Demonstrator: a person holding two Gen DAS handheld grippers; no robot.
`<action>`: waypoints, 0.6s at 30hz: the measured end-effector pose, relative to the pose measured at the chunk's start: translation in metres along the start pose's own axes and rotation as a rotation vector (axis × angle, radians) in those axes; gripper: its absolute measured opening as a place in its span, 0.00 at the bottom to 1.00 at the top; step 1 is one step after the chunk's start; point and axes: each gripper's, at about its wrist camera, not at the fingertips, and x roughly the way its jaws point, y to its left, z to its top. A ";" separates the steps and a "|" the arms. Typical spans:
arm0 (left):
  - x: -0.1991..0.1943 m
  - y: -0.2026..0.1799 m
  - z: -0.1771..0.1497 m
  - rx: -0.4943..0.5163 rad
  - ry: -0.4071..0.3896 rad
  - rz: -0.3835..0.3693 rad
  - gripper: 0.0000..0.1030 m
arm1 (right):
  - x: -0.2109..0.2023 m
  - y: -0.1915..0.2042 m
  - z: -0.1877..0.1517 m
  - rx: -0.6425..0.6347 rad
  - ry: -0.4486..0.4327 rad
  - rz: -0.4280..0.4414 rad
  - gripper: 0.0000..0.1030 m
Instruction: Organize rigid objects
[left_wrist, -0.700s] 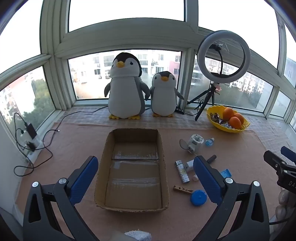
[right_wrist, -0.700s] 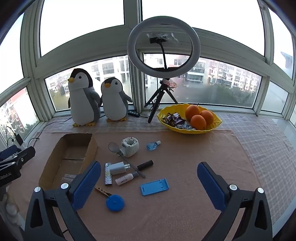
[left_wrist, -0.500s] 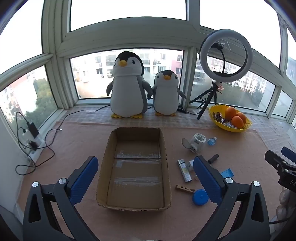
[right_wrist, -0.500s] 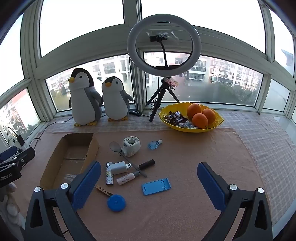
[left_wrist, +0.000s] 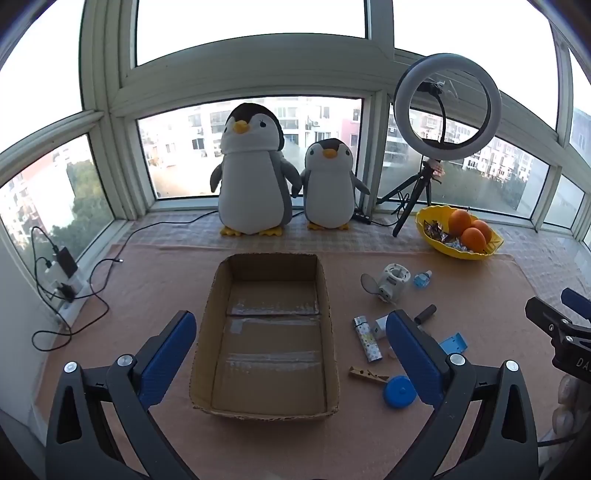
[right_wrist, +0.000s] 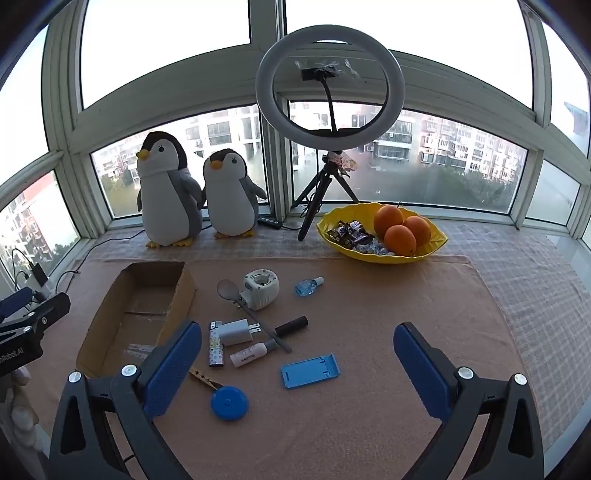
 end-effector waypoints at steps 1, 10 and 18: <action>0.000 0.000 0.001 -0.001 0.002 0.000 1.00 | 0.000 0.000 0.000 0.003 0.003 0.004 1.00; 0.002 -0.001 0.001 0.005 0.002 -0.003 0.99 | 0.000 0.000 0.001 0.003 0.004 0.005 1.00; 0.001 -0.002 0.001 0.009 0.000 -0.009 1.00 | 0.001 -0.001 0.001 0.010 0.011 0.002 1.00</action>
